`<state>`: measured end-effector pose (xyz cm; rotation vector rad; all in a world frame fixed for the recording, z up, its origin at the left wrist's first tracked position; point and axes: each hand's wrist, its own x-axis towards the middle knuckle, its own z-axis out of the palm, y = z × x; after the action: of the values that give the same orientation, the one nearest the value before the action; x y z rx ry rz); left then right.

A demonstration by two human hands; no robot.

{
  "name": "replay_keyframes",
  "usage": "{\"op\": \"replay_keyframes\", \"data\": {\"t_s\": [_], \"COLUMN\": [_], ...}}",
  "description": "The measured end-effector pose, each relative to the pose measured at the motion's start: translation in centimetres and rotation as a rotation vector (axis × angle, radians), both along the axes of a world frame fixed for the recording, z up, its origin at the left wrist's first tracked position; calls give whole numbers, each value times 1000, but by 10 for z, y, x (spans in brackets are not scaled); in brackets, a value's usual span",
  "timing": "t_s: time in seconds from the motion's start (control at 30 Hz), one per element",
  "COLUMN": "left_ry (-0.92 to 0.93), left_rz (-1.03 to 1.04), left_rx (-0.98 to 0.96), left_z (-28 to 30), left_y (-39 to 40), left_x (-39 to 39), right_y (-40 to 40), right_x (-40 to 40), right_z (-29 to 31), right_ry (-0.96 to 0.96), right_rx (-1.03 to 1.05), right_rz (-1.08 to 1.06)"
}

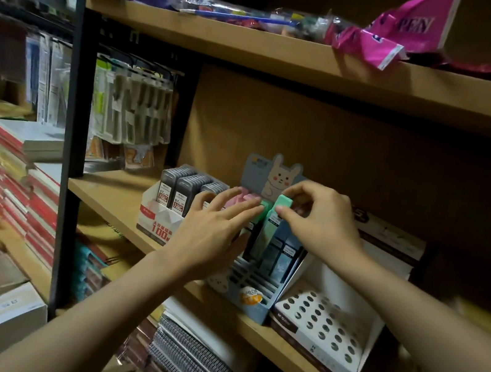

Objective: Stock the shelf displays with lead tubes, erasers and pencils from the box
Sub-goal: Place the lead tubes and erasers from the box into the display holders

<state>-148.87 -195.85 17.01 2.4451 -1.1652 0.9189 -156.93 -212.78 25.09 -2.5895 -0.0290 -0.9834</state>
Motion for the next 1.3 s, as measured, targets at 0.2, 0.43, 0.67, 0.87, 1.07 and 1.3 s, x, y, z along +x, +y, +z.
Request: {"op": "replay_keyframes", "data": {"t_s": [0.2, 0.43, 0.67, 0.87, 1.07, 1.3], "left_ry": [15, 45, 38, 32, 31, 13], "left_rz": [-16, -22, -16, -23, -17, 22], "left_rx": [4, 70, 125, 133, 146, 204], "left_z": [3, 0, -3, -3, -5, -2], "left_y": [0, 0, 4, 5, 4, 10], "left_x": [-1, -1, 2, 2, 3, -10], "right_y": [6, 10, 14, 14, 15, 22], "right_x": [13, 13, 12, 10, 13, 3], "right_z": [-9, -12, -11, -18, -27, -21], "right_ry": [0, 9, -1, 15, 64, 169], "right_rx": [-51, -194, -90, -149, -363, -458], "right_rz": [-29, -162, -112, -132, -275, -298]}}
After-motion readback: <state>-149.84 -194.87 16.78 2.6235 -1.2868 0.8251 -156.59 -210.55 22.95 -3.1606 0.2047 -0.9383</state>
